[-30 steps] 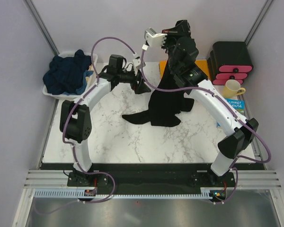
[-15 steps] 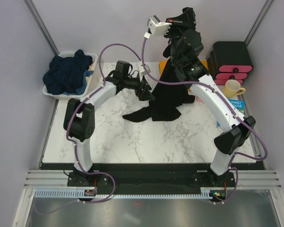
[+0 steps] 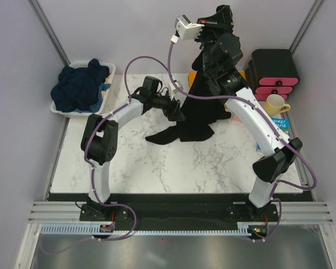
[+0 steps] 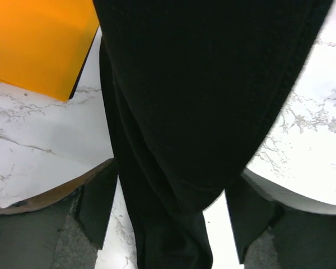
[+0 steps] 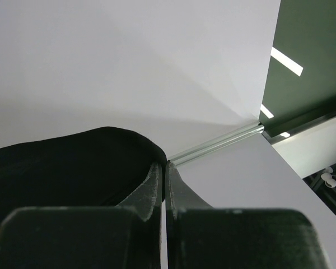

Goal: Fold and stack the t-shirts
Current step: Flatten the tshirt out

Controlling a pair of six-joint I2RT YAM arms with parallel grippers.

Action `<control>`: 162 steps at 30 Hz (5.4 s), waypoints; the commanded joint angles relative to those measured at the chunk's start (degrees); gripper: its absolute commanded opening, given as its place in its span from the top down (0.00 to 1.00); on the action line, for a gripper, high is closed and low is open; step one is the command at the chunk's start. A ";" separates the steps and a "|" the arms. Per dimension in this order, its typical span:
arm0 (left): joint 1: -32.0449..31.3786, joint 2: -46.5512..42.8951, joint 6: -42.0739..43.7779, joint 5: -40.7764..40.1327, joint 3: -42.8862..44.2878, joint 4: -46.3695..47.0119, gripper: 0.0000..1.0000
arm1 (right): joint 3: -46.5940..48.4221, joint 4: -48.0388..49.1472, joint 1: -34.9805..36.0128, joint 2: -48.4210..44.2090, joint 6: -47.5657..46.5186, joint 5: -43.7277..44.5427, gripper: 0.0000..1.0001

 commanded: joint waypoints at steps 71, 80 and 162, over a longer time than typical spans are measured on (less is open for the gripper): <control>16.65 -24.32 33.06 -63.37 31.52 23.79 0.98 | -29.08 -6.95 -13.26 -28.61 41.50 -26.29 1.00; 16.30 -27.67 35.96 -63.56 32.57 24.58 0.98 | -35.68 -14.60 -12.20 -39.17 45.54 -31.14 1.00; 6.36 5.38 44.89 -38.22 25.09 -15.09 0.00 | -34.37 -6.26 -6.75 -17.20 33.67 -3.10 1.00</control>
